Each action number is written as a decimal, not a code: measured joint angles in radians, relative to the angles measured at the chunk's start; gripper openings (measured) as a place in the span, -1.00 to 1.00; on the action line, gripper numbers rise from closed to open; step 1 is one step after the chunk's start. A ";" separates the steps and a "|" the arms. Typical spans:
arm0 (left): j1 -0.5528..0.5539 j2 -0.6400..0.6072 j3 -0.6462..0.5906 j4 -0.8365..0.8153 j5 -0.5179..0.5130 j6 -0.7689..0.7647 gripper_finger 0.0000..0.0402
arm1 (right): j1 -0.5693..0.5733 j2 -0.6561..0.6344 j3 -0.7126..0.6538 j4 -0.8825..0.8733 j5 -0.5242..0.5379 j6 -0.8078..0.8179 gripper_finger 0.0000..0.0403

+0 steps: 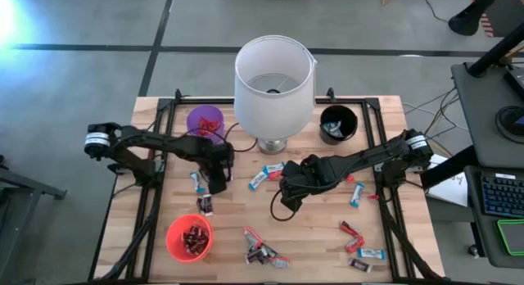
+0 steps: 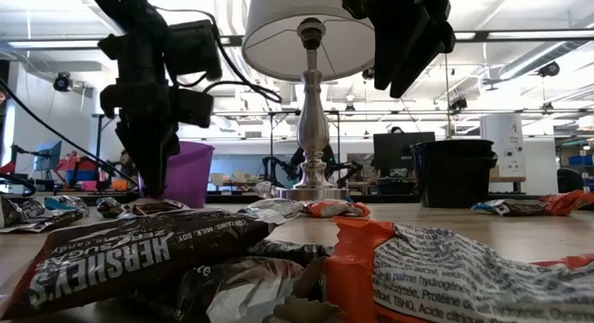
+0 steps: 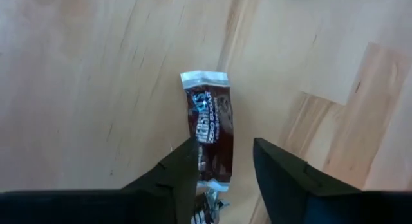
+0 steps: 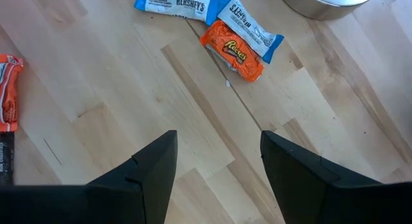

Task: Sort candy
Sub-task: Put the black chocolate into the orange bucket

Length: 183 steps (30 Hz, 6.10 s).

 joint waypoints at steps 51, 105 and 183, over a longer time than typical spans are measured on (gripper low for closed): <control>-0.343 -0.391 0.122 -0.390 0.158 -0.192 -0.99 | -0.005 0.000 0.000 0.003 0.000 0.018 0.07; -0.730 -0.367 0.136 -0.483 -0.149 -0.305 -0.36 | -0.039 0.000 -0.076 -0.314 -0.038 0.325 0.07; -0.679 -0.474 0.426 -0.836 -0.752 -0.691 -0.36 | 0.561 -0.011 -0.567 0.156 -0.455 0.571 -0.12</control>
